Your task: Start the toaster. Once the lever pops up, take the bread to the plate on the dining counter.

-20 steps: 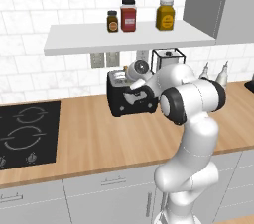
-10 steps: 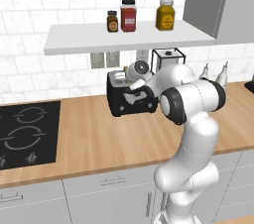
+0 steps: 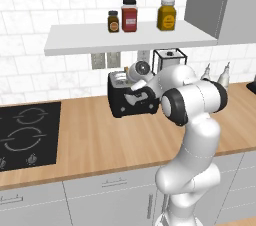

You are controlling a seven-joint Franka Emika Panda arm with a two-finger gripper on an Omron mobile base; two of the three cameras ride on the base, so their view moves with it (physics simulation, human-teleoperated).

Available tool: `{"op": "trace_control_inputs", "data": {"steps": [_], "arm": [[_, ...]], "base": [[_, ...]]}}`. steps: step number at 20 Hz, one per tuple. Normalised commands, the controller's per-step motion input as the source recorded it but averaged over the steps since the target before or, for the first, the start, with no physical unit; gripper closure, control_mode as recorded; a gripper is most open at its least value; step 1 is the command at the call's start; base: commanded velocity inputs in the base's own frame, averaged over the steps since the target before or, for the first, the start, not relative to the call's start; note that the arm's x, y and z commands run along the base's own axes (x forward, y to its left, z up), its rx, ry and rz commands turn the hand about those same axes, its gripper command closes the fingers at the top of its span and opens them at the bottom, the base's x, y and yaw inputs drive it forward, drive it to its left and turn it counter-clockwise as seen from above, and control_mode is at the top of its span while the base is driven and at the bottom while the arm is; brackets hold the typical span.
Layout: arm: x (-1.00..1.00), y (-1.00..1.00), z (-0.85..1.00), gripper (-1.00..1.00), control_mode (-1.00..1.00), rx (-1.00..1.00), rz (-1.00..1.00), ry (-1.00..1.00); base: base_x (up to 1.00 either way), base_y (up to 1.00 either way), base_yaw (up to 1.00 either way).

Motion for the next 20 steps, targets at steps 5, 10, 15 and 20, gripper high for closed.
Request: {"op": "trace_control_inputs", "data": {"steps": [5, 10, 15, 20], "arm": [[0.00, 0.00, 0.00, 1.00, -1.00, 0.00, 0.00, 0.00], [0.00, 0.00, 0.00, 1.00, -1.00, 0.00, 0.00, 0.00], [0.00, 0.00, 0.00, 1.00, -1.00, 0.00, 0.00, 0.00], [0.00, 0.00, 0.00, 1.00, -1.00, 0.00, 0.00, 0.00]], "base": [[0.00, 0.00, 0.00], [0.00, 0.00, 0.00], [0.00, 0.00, 0.00], [0.00, 0.00, 0.00]]}}
